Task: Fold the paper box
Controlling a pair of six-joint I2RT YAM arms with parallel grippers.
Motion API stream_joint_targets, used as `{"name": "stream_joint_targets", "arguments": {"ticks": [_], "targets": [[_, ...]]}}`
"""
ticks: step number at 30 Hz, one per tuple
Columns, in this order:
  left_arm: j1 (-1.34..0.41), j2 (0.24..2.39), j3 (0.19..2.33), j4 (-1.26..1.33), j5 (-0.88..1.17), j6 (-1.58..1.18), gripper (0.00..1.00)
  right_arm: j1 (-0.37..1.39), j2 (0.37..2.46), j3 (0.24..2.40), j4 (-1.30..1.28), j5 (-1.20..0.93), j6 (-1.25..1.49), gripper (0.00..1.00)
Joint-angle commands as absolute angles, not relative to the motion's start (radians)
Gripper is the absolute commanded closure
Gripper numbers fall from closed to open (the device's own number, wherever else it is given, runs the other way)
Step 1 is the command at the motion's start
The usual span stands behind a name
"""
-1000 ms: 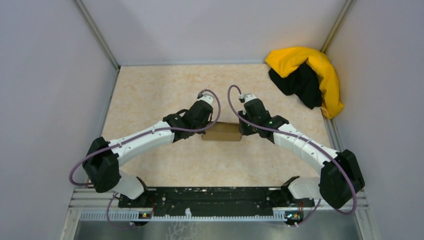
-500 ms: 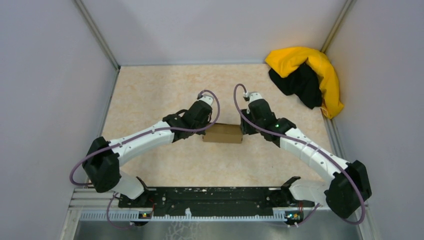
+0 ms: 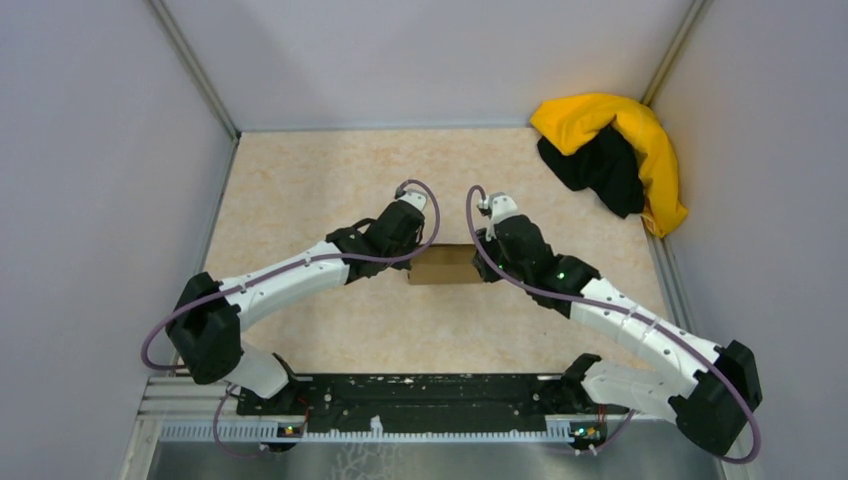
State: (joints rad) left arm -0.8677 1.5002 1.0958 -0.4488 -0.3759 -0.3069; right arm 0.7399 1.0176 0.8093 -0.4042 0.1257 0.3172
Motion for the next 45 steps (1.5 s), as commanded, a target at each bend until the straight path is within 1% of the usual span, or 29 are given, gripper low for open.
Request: {"name": "stream_joint_targets", "arguments": {"ticks": [1, 13, 30, 45], "targets": [[-0.863, 1.508, 1.111, -0.436, -0.362, -0.322, 0.95, 0.788, 1.066, 0.806, -0.293, 0.151, 0.323, 0.9], [-0.863, 1.5, 1.121, -0.439, -0.351, -0.319, 0.95, 0.843, 1.149, 0.745, -0.059, 0.254, 0.33, 0.92], [-0.864, 1.487, 1.112, -0.442, -0.334, -0.34, 0.95, 0.897, 1.19, 0.697, 0.027, 0.293, 0.355, 0.93], [-0.864, 1.474, 1.108, -0.443, -0.329, -0.348, 0.95, 0.902, 1.214, 0.66, 0.077, 0.351, 0.379, 0.94]]}}
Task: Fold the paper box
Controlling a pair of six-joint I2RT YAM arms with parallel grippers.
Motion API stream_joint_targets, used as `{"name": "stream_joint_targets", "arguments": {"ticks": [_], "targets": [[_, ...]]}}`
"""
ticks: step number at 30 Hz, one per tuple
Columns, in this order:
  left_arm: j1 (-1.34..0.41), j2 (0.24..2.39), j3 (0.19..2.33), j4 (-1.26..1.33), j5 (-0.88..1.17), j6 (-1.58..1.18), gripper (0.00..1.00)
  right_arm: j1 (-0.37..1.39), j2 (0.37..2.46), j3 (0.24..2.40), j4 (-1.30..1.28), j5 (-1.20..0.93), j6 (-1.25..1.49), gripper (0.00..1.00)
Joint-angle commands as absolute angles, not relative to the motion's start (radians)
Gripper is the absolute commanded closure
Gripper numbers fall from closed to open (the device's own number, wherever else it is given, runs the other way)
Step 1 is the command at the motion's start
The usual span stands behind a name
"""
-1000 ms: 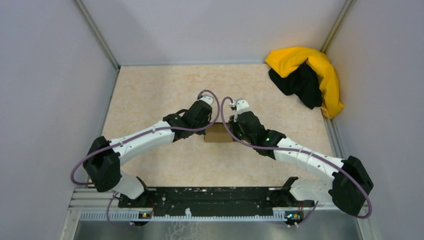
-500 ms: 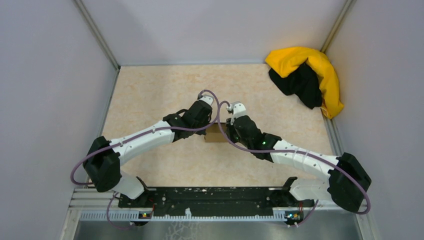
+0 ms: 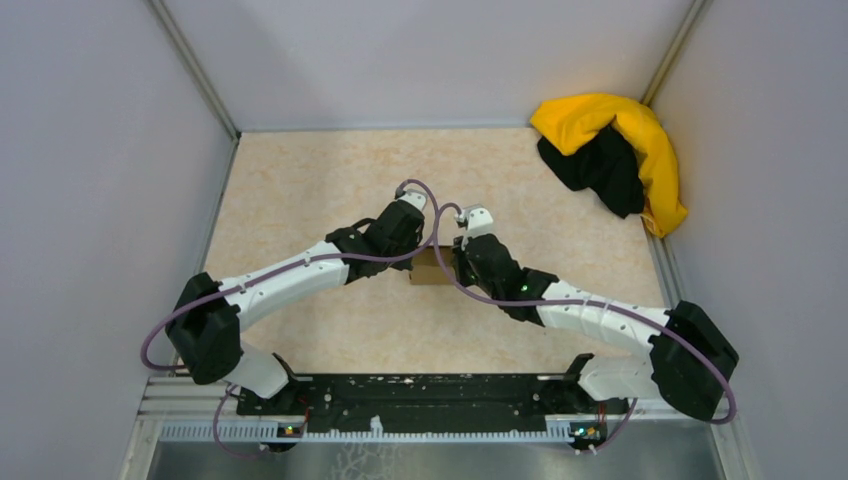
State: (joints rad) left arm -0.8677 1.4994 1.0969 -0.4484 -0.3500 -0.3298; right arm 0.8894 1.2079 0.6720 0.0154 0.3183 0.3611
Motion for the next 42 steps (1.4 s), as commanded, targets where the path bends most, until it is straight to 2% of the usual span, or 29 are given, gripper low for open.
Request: {"name": "stream_joint_targets", "arguments": {"ticks": [1, 42], "targets": [[-0.864, 1.474, 1.106, -0.443, -0.327, -0.348, 0.96, 0.902, 1.218, 0.658, 0.079, 0.353, 0.381, 0.94], [-0.864, 1.57, 1.206, -0.494, -0.26, -0.381, 0.95, 0.906, 1.269, 0.641, 0.083, 0.364, 0.391, 0.94]]}}
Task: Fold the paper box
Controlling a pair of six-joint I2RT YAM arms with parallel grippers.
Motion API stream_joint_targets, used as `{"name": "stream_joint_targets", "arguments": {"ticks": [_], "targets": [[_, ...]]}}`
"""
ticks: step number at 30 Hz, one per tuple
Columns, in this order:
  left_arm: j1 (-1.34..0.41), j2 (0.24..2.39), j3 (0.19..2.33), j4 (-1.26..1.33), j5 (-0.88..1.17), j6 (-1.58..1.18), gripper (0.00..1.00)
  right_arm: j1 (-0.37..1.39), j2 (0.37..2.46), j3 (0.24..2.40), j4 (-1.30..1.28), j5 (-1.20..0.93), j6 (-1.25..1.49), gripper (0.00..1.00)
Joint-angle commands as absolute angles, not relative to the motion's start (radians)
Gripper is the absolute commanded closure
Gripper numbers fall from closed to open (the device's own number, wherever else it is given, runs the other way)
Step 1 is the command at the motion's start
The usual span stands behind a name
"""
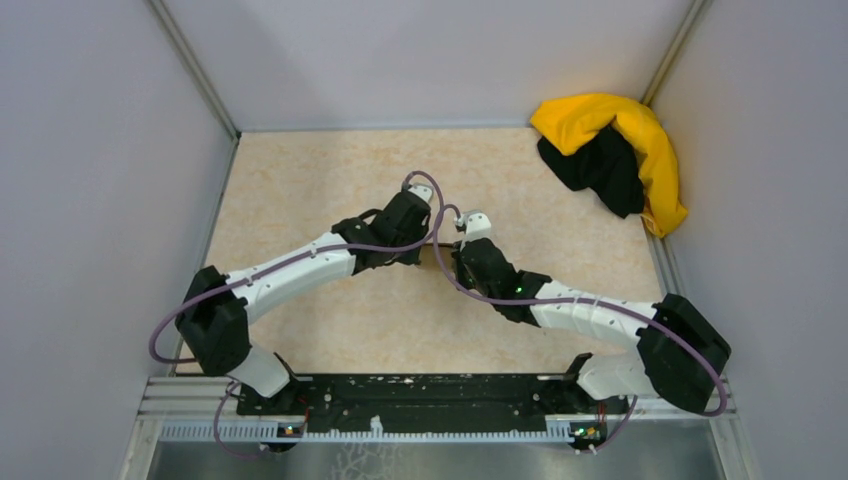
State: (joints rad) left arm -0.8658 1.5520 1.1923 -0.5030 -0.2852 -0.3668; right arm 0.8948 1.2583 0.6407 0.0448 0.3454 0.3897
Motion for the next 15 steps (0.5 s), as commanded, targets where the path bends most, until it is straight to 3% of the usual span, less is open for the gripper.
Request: {"name": "stream_joint_targets", "arguments": {"ticks": [1, 15], "targets": [[-0.863, 1.572, 1.203, -0.489, -0.26, -0.383, 0.95, 0.905, 1.272, 0.641, 0.083, 0.364, 0.392, 0.94], [-0.858, 1.601, 1.238, -0.494, -0.239, -0.413, 0.93, 0.905, 1.286, 0.65, 0.084, 0.361, 0.394, 0.94]]}}
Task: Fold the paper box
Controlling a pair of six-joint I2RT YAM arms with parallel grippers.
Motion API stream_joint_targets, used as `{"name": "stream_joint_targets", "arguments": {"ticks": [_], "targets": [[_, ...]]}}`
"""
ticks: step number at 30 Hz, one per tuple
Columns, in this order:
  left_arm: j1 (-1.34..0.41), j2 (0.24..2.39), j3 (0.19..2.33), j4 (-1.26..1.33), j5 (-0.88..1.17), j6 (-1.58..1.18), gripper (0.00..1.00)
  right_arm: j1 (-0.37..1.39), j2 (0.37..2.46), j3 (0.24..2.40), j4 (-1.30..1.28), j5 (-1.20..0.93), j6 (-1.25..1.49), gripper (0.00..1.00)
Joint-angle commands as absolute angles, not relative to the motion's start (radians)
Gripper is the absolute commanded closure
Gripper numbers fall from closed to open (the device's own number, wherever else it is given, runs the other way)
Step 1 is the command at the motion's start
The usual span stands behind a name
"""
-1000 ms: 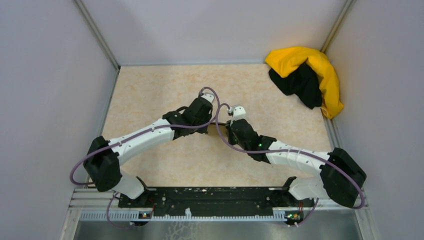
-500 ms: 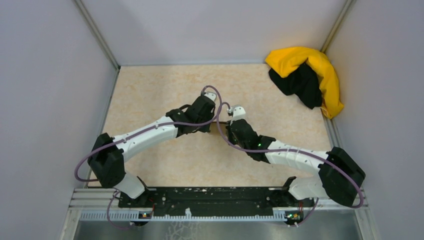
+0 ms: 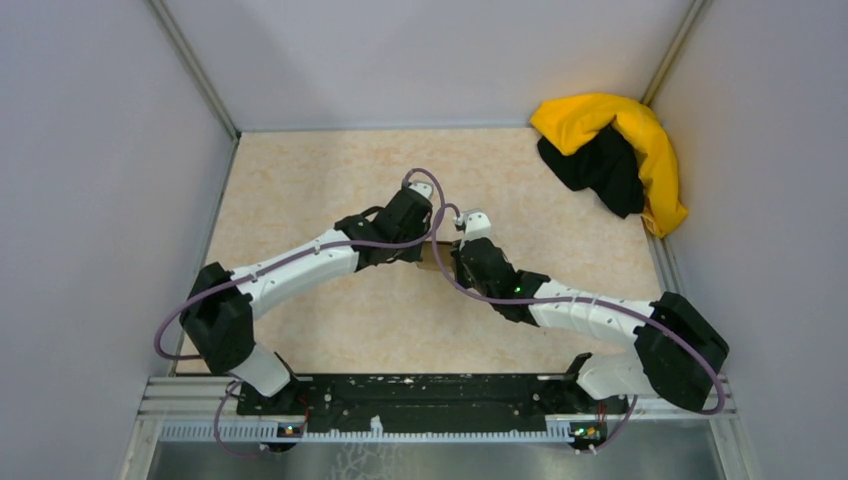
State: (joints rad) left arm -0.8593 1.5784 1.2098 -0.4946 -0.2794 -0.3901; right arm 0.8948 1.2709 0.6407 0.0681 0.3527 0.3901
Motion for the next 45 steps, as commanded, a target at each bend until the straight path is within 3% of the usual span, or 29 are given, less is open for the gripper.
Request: {"name": "stream_joint_targets", "arguments": {"ticks": [1, 45], "targets": [[-0.856, 1.601, 1.241, -0.495, -0.237, -0.414, 0.93, 0.905, 1.286, 0.649, 0.083, 0.36, 0.393, 0.94], [-0.847, 1.658, 1.174, -0.415, -0.249, -0.392, 0.97, 0.904, 1.288, 0.687, 0.053, 0.342, 0.371, 0.93]]}}
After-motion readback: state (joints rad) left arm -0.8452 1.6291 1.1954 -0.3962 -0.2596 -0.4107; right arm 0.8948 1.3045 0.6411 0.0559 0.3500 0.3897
